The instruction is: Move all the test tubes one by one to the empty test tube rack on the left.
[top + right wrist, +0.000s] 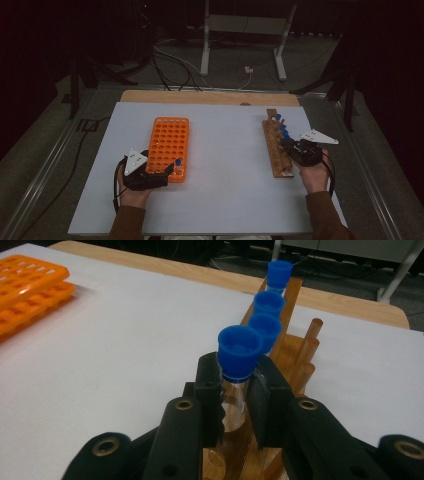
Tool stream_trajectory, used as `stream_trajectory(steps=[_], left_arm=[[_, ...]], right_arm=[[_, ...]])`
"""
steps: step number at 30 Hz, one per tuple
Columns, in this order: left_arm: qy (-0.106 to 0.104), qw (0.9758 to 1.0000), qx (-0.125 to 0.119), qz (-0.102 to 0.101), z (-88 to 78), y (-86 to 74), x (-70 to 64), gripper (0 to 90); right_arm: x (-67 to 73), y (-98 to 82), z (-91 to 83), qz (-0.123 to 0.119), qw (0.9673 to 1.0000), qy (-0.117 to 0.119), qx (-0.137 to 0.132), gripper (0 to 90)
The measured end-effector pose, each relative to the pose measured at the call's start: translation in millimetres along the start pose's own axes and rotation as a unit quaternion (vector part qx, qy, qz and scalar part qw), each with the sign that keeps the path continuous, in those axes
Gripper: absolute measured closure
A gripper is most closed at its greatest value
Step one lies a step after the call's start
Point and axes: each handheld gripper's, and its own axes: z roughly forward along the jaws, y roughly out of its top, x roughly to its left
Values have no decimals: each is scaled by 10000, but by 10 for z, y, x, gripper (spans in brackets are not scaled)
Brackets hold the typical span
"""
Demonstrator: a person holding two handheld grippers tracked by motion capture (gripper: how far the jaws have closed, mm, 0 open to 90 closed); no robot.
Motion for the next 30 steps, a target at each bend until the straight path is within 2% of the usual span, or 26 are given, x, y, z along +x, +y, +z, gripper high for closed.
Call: stream_trajectory(steps=[5, 15, 24, 30], left_arm=[[8, 10000, 26, 16, 7, -1, -2, 7], [-11, 10000, 35, 19, 19, -1, -6, 7], [-26, 10000, 46, 15, 27, -1, -15, 8], [-35, 10000, 26, 23, 23, 2, -20, 8]], right_arm=[[-2, 41, -36, 59, 9999, 94, -48, 765], [-6, 107, -95, 93, 9998, 81, -125, 766], [-2, 205, -201, 145, 9992, 88, -362, 766], [38, 273, -261, 70, 9988, 42, -489, 766]])
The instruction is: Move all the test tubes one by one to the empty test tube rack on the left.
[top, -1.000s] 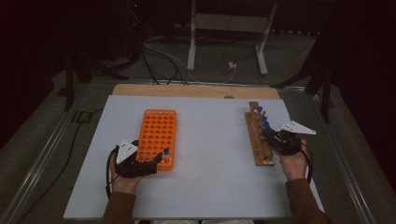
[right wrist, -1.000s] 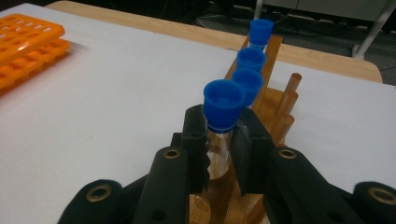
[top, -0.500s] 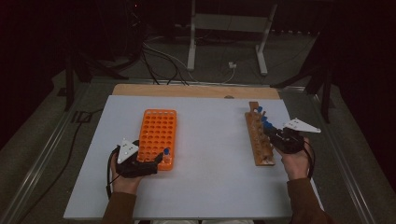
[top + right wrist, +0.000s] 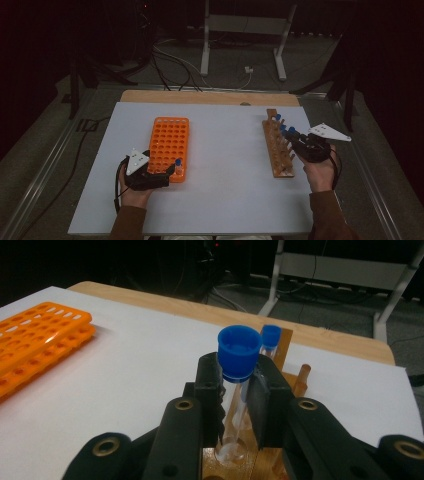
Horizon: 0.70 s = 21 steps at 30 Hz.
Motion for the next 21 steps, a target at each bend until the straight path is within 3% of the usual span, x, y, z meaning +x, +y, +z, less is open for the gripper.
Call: stream_trajectory(steps=[6, 13, 21], left_arm=[[-53, 9999, -99, -40, -27, 14, 3, 8], [58, 9994, -334, -22, -89, 75, -24, 8], [-2, 9985, -549, 59, -137, 251, -168, 9]], right_arm=[[20, 49, -57, -11, 9999, -27, -116, 766], [75, 108, -119, -37, 9996, 81, -253, 766], [179, 109, -67, -72, 9993, 314, -174, 766]])
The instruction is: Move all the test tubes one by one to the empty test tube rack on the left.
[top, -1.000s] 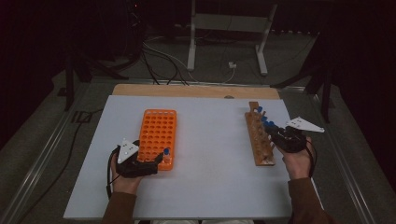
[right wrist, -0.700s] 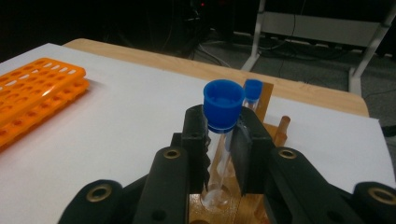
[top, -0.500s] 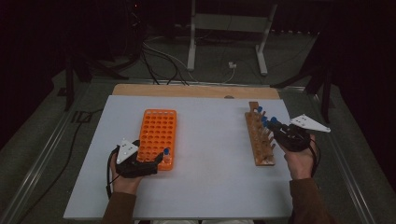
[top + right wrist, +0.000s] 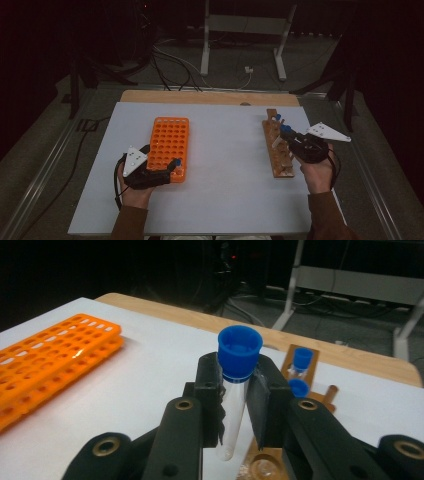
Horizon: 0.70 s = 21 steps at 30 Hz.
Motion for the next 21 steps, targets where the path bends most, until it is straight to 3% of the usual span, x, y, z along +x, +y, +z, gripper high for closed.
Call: stream_trajectory(steps=[5, 14, 21], left_arm=[[10, 9999, -67, 114, 38, 112, -169, 11], [-424, 9983, -145, 368, 257, 303, -568, 15], [-805, 9956, -114, 474, 459, 377, -836, 24]], right_arm=[[47, -8, 34, 37, 9999, 125, 48, 766], [186, -19, 109, -57, 9993, 334, 156, 766], [305, -45, 186, -131, 9983, 492, 275, 766]])
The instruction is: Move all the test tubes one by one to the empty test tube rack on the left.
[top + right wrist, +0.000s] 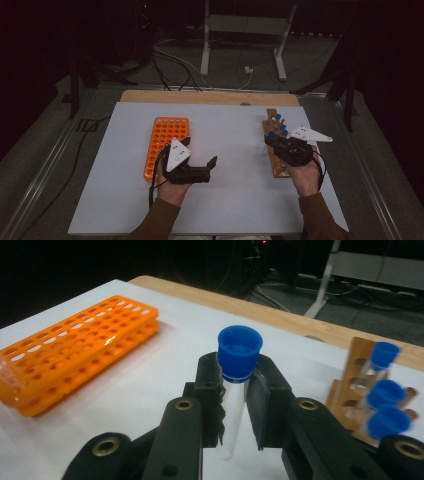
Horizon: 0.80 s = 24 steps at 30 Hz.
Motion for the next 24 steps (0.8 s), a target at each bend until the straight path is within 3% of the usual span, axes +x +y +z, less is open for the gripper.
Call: stream_trajectory(steps=[7, 15, 20, 24], left_arm=[[-258, 9994, 221, 79, 241, -4, -148, 47], [-590, 9973, 438, -44, 557, -82, -262, 129], [-722, 9954, 623, 99, 762, -125, -396, 176], [-702, 9946, 758, 131, 852, -150, -457, 363]], right_arm=[[130, -11, 76, -38, 9996, 273, 61, 765], [254, -4, 127, -10, 9984, 566, 50, 765], [363, -19, 180, -49, 9971, 744, 124, 765], [416, -22, 199, -106, 9964, 825, 149, 765]])
